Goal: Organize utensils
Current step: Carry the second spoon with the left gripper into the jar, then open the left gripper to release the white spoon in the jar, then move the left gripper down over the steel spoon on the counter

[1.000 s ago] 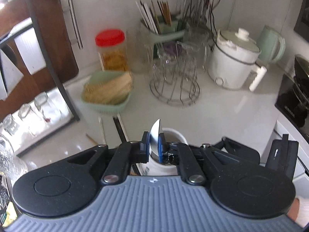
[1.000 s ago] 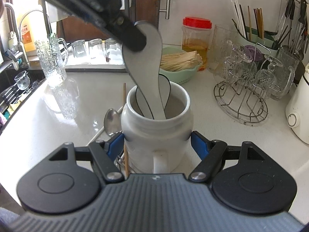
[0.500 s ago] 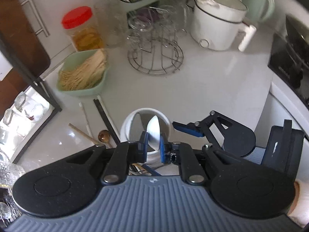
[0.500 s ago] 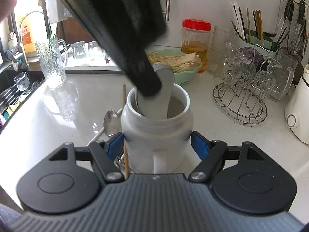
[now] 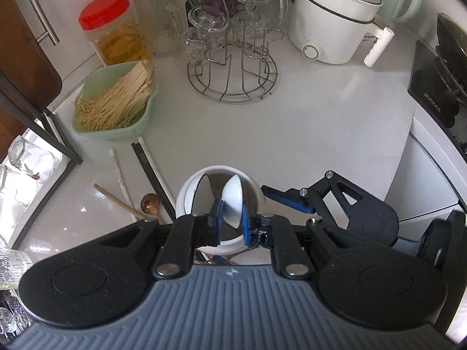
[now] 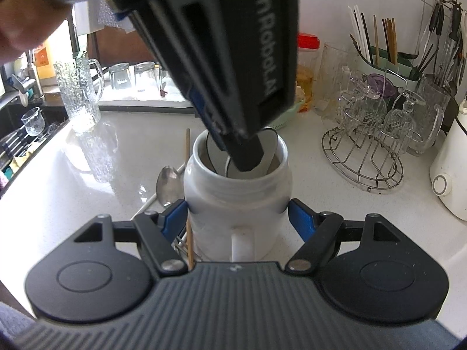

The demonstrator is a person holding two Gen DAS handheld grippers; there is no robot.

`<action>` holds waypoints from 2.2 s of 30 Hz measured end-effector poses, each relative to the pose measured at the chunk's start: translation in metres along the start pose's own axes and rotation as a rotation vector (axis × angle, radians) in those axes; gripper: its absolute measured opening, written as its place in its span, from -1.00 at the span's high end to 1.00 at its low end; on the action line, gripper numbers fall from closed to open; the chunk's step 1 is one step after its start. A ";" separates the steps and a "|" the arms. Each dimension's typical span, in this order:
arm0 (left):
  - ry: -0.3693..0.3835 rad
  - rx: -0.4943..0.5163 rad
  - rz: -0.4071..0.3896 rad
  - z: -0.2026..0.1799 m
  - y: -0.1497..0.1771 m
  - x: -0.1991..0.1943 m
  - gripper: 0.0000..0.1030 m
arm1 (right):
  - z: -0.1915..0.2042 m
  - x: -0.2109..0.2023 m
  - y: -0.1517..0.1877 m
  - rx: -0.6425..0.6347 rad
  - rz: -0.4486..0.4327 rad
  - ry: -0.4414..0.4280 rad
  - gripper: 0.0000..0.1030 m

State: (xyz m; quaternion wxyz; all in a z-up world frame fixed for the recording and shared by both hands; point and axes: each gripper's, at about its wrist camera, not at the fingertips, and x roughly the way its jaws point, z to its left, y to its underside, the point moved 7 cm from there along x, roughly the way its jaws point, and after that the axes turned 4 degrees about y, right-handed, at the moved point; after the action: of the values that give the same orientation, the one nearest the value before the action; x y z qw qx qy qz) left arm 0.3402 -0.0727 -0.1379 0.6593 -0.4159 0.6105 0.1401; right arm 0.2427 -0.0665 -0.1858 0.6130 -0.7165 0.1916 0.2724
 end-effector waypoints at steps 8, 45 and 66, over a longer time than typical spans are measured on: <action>0.027 -0.041 -0.018 0.001 0.000 -0.004 0.56 | -0.001 0.000 -0.001 -0.010 -0.001 -0.006 -0.52; -0.078 -0.410 -0.312 0.051 0.057 -0.082 0.40 | -0.001 0.001 0.000 0.010 -0.025 -0.006 -0.51; -0.147 -0.508 -0.291 0.066 0.120 -0.072 0.20 | -0.003 0.001 0.000 0.020 -0.035 0.005 -0.50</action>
State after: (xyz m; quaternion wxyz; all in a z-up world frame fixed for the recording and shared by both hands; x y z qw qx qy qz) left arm 0.2869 0.0718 -0.1230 0.5897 -0.6395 0.4405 0.2219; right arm 0.2443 -0.0690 -0.1860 0.6244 -0.7141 0.1835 0.2580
